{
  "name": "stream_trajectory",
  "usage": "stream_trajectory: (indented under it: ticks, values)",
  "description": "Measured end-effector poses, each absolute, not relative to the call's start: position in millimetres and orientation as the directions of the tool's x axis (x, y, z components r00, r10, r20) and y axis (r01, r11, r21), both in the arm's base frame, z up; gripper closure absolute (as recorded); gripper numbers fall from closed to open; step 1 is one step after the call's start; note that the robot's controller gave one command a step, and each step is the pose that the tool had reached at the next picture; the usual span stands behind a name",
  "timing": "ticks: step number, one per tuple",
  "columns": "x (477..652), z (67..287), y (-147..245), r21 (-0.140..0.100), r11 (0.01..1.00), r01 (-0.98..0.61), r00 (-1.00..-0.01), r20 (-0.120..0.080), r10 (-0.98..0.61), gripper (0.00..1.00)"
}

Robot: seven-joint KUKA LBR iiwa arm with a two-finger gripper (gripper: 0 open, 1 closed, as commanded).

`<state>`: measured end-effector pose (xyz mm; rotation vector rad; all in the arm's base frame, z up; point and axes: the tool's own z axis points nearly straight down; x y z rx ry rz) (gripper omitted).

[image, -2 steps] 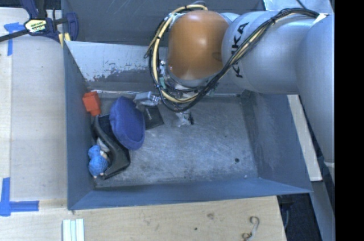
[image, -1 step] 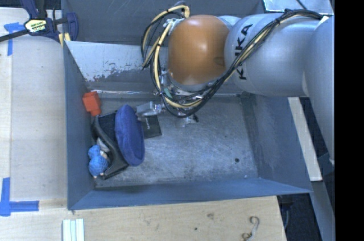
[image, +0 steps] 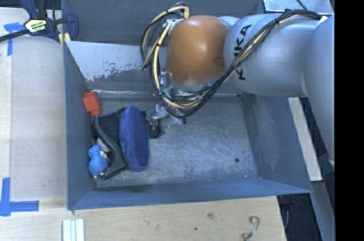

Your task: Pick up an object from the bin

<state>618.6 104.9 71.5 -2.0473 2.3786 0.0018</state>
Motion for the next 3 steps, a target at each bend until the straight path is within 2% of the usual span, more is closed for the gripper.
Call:
stream_trajectory:
  ticks: [1,2,3]
  values:
    - [620.3,114,105,-0.006,0.153,-0.988,-0.153,-0.004,-0.988,1.00]
    - [621.9,146,106,-0.006,0.156,-0.988,-0.156,-0.004,-0.988,1.00]
    - [624.0,195,106,-0.008,0.161,-0.987,-0.161,-0.004,-0.987,1.00]
